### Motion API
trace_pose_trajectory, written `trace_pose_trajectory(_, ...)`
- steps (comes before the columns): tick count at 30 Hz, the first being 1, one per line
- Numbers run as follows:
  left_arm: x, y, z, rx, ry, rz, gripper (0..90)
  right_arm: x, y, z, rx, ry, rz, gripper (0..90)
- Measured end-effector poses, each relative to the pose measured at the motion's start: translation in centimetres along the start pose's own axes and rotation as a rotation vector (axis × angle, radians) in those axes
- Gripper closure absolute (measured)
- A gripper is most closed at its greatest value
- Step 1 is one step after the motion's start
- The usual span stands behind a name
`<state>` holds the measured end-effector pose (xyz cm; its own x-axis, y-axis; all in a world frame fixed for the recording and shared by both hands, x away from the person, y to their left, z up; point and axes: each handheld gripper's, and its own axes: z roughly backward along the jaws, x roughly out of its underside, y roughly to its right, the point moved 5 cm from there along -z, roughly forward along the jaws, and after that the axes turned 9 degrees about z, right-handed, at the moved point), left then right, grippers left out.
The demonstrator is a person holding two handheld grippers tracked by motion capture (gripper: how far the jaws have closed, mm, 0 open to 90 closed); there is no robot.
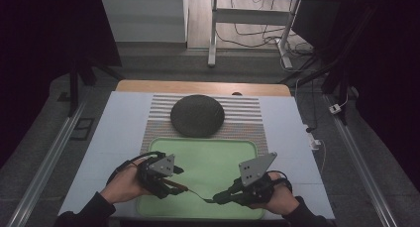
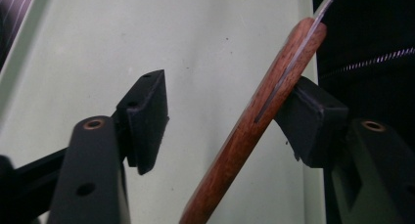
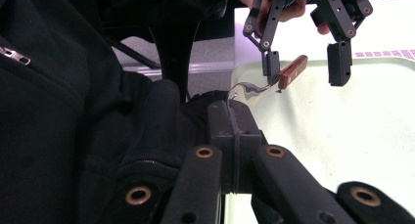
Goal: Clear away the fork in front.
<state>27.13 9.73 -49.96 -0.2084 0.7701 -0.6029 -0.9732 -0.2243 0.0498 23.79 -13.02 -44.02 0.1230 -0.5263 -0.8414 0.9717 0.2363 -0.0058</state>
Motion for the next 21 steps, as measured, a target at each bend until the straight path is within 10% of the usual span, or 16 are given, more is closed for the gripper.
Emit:
trace_pose_trajectory(11,-0.2,1.1,-0.5,0.067,-0.042,-0.115,70.3,0.2,-0.2,-0.3,-0.043,-0.029,0.014,90.0)
trace_pose_trajectory(21,0.1,1.8,-0.7,0.086,-0.095,-0.200,79.1,1.0,0.6,0.1,-0.013,-0.023,-0.016,85.5)
